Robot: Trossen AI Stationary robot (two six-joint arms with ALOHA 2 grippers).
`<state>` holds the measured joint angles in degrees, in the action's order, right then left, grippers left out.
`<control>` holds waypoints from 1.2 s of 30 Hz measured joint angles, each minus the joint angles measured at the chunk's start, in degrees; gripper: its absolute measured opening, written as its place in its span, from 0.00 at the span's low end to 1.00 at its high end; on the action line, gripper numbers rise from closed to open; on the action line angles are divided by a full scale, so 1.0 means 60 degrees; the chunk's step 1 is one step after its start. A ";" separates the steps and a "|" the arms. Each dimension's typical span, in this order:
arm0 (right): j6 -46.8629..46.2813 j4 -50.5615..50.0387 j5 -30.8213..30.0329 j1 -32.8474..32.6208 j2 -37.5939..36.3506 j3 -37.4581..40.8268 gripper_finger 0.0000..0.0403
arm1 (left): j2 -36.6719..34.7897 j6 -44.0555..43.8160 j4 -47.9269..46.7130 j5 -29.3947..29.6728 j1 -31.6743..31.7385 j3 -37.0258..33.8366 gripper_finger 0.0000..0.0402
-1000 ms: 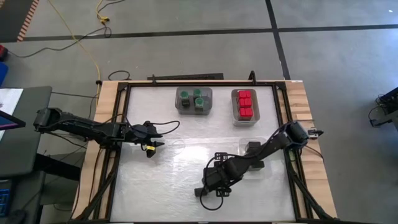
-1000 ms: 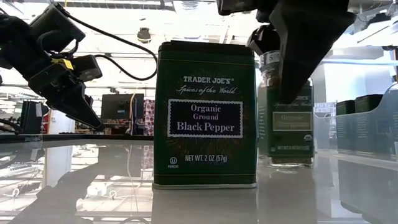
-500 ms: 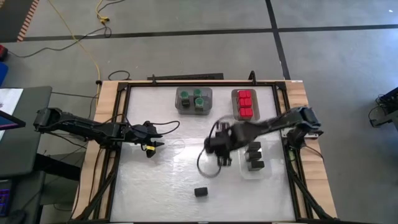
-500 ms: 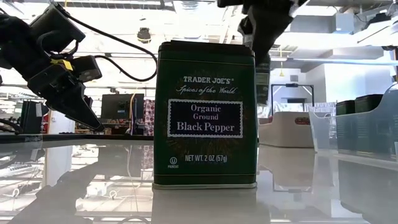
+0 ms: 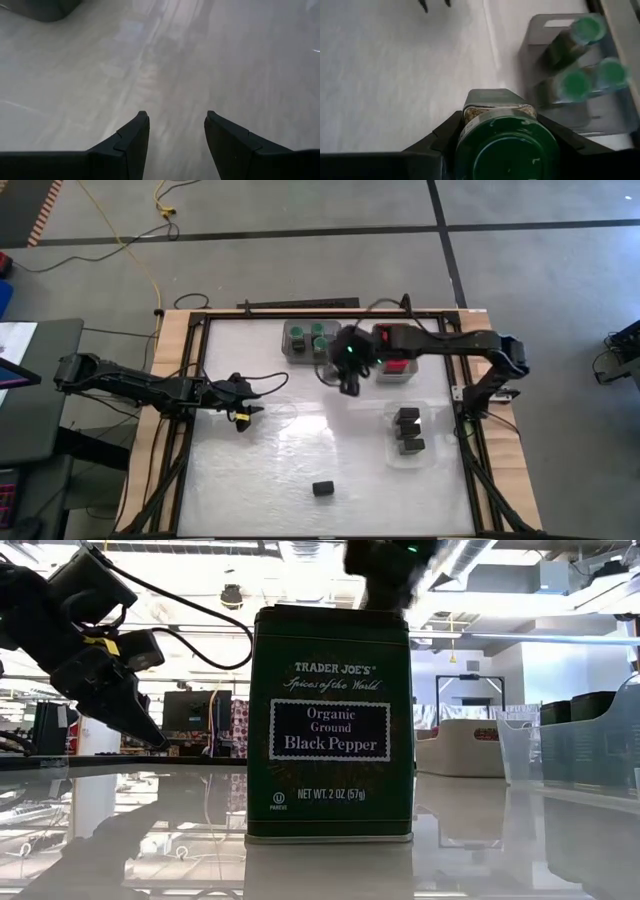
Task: Sort spices by type
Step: Put the green seasoning bottle into the black bin
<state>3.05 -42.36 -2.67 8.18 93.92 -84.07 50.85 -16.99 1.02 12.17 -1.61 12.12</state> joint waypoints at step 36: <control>0.3081 -0.2939 0.1161 0.1899 0.6510 -0.7917 0.55 | 0.0000 0.0256 -0.0046 0.0441 0.0013 0.0000 0.46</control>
<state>21.54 -59.99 4.30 19.57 132.97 -131.57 50.85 -15.46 0.74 14.82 -1.53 12.12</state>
